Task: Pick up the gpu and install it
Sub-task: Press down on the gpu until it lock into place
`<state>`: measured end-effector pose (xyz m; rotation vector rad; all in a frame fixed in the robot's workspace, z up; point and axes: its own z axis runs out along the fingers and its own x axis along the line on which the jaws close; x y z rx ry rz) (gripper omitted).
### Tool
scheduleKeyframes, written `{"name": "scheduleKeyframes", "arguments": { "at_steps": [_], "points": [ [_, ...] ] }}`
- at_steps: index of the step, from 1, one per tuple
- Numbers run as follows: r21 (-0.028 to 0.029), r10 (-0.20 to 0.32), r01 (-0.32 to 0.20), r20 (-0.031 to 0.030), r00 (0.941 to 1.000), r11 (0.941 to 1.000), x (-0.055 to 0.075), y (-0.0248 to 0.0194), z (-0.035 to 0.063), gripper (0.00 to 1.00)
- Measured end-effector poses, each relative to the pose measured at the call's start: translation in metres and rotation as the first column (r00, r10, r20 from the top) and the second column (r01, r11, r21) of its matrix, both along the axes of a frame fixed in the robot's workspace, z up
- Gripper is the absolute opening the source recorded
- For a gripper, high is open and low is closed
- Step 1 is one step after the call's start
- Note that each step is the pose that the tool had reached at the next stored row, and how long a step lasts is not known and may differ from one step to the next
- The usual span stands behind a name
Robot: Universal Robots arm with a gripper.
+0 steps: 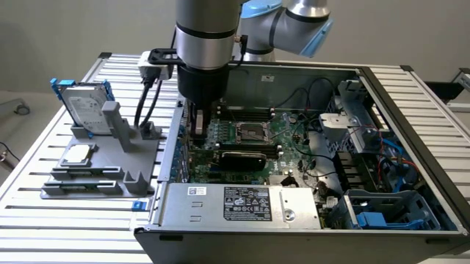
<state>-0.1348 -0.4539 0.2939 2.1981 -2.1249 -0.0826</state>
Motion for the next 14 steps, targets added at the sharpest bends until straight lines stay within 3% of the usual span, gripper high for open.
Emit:
{"name": "scheduleKeyframes", "arguments": {
  "at_steps": [4, 7, 14],
  "points": [
    [-0.0033, 0.0, 0.0, -0.0031, 1.0, 1.0, -0.0002, -0.0013, 0.0026, 0.11],
    [-0.0041, 0.0, 0.0, -0.0072, 1.0, 1.0, -0.0006, -0.0049, 0.0026, 0.11],
    [-0.0043, -0.019, 0.019, -0.0313, 0.9993, 0.9998, -0.0016, -0.0067, 0.0028, 0.11]
  ]
}}
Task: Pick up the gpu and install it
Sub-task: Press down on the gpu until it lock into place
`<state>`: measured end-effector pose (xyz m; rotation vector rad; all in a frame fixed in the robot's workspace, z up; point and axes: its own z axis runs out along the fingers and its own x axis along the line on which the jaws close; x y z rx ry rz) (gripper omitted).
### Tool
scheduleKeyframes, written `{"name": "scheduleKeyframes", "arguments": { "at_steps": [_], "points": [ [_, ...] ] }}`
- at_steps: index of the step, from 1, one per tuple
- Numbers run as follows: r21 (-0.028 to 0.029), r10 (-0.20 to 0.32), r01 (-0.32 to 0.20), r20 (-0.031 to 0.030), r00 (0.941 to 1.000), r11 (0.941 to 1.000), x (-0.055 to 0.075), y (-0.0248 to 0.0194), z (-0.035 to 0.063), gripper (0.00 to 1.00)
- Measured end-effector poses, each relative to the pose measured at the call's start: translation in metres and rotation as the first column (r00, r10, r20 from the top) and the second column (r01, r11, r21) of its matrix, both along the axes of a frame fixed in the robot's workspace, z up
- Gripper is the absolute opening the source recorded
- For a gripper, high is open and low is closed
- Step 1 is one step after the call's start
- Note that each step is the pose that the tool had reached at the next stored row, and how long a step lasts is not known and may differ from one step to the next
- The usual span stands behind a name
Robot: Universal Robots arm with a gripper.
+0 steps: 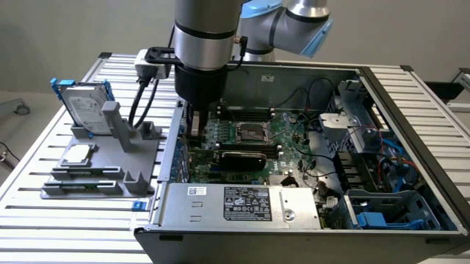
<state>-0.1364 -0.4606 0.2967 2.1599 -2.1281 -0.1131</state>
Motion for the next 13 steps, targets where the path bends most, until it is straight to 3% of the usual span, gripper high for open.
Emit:
{"name": "scheduleKeyframes", "arguments": {
  "at_steps": [3, 13],
  "points": [
    [-0.0001, -0.007, 0.007, -0.0039, 1.0, 1.0, -0.0002, -0.0001, 0.0012, 0.11],
    [0.0001, -0.045, 0.045, -0.0075, 0.9989, 0.999, -0.0006, -0.0017, 0.0031, 0.11]
  ]
}}
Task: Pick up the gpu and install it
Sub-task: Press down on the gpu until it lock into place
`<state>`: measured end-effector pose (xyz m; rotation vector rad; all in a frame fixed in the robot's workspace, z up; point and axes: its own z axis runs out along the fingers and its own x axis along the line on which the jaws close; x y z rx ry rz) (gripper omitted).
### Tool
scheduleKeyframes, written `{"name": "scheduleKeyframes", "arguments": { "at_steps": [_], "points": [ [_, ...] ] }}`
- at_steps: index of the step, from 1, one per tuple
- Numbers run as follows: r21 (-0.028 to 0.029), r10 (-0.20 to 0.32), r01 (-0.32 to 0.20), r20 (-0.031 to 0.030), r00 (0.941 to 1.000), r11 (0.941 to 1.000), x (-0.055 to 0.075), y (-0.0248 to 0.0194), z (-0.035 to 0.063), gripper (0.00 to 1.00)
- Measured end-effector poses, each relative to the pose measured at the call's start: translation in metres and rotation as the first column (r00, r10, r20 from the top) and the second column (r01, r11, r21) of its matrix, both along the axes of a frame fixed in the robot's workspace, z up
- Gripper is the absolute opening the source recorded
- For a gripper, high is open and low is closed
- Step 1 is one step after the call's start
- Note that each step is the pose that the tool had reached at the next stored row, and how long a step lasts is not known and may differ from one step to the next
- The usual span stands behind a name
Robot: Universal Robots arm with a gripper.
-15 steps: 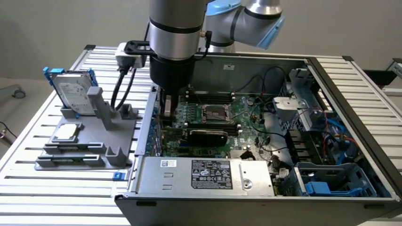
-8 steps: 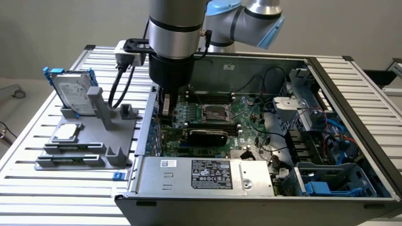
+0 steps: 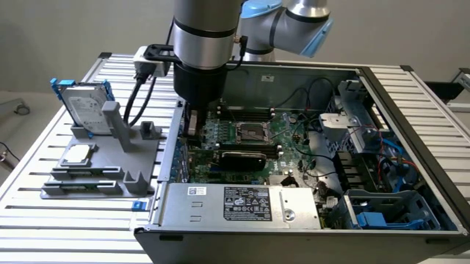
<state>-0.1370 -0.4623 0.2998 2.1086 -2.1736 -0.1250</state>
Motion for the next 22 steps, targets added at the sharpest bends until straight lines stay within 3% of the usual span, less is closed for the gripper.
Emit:
{"name": "scheduleKeyframes", "arguments": {
  "at_steps": [6, 22],
  "points": [
    [0.0, -0.025, 0.025, -0.0032, 0.9997, 0.9997, -0.0006, -0.0001, 0.0, 0.11],
    [0.0002, -0.027, 0.027, -0.0062, 0.9996, 0.9996, -0.0007, 0.002, 0.0008, 0.11]
  ]
}}
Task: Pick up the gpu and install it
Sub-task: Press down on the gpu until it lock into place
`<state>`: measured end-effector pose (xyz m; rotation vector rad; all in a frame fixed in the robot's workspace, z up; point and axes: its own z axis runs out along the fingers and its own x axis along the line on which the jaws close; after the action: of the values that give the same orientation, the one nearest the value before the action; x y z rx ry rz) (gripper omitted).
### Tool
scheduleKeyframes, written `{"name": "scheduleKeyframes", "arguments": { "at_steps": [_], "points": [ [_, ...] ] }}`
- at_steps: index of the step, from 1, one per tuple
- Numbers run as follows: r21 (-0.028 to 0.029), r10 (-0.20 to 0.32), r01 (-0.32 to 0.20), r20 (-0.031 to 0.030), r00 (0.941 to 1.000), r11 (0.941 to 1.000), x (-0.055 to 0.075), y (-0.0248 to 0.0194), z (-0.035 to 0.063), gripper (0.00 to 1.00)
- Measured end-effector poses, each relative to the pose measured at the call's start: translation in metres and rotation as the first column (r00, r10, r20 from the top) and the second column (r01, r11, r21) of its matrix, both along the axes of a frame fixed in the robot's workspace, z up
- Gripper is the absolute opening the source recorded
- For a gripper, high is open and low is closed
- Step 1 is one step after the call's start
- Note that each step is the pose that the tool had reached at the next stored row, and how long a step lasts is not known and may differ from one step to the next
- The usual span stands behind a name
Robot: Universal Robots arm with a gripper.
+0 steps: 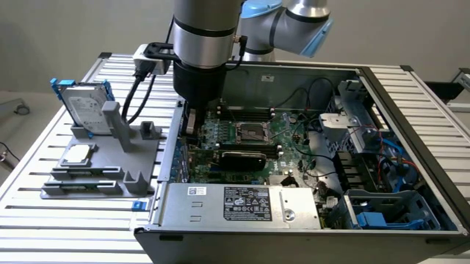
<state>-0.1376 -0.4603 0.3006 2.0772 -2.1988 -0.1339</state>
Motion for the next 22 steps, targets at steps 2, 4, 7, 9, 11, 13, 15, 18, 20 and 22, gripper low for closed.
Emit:
{"name": "scheduleKeyframes", "arguments": {
  "at_steps": [2, 4, 7, 9, 11, 13, 15, 18, 20, 22],
  "points": [
    [0.0008, 0.0, 0.0, 0.0, 1.0, 1.0, 0.0, 0.0001, 0.0009, 0.11],
    [0.0017, 0.0, 0.0, 0.0002, 1.0, 1.0, 0.0, 0.0001, 0.001, 0.11],
    [0.0037, -0.001, 0.001, -0.0011, 1.0, 1.0, 0.0, 0.0004, 0.0012, 0.11],
    [0.0044, -0.001, 0.001, -0.0019, 1.0, 1.0, 0.0, 0.0007, 0.0012, 0.11],
    [0.005, -0.001, 0.001, -0.0031, 1.0, 1.0, -0.0001, 0.0008, 0.0012, 0.11],
    [0.0056, -0.001, 0.001, -0.0042, 1.0, 1.0, -0.0001, 0.001, 0.0012, 0.11],
    [0.0062, -0.001, 0.001, -0.0052, 1.0, 1.0, -0.0002, 0.0012, 0.0012, 0.11],
    [0.0073, -0.001, 0.001, -0.0056, 1.0, 1.0, -0.0001, 0.0012, 0.0012, 0.11],
    [0.0078, -0.001, 0.001, -0.0057, 1.0, 1.0, -0.0001, 0.0013, 0.0011, 0.11],
    [0.0081, -0.001, 0.001, -0.0058, 1.0, 1.0, -0.0001, 0.0013, 0.001, 0.11]
  ]
}}
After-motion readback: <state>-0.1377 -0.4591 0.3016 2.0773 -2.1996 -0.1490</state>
